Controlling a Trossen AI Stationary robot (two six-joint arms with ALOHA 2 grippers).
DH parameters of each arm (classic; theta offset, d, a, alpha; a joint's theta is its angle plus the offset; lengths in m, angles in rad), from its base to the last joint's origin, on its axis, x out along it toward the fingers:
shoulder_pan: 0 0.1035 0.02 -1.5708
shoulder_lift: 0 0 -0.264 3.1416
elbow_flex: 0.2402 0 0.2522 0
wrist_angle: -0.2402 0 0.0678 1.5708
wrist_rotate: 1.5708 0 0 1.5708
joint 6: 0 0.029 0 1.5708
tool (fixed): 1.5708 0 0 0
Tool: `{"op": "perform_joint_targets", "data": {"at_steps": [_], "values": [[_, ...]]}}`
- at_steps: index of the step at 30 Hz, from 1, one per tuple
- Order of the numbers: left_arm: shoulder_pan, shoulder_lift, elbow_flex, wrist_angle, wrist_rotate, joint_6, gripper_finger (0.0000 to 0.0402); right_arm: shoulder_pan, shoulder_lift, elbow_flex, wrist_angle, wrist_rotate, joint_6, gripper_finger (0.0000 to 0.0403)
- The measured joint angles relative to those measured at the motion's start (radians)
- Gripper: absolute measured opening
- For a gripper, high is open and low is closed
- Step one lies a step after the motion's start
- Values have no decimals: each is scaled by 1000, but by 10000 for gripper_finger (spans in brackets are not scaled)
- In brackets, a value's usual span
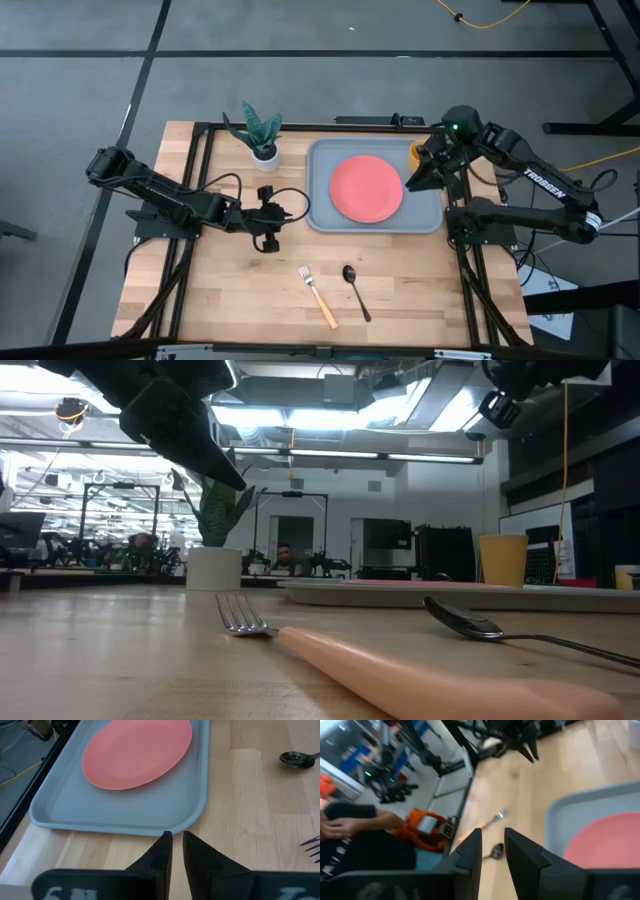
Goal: Pick and place plate/cup/fork/spoon on tray
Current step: Put the black spoon to the right of the pink plate on the blue serving tray
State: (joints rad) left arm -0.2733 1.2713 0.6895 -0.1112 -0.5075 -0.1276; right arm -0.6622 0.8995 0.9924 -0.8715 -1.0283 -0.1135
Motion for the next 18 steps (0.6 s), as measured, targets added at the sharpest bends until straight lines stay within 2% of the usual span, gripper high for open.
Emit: {"op": "perform_joint_targets", "data": {"at_steps": [10,18], "values": [[0,0,0,0,0,0,39,249,0,0,44,193,98,87],[0,0,0,0,0,0,39,475,1,0,160,256,174,87]]}}
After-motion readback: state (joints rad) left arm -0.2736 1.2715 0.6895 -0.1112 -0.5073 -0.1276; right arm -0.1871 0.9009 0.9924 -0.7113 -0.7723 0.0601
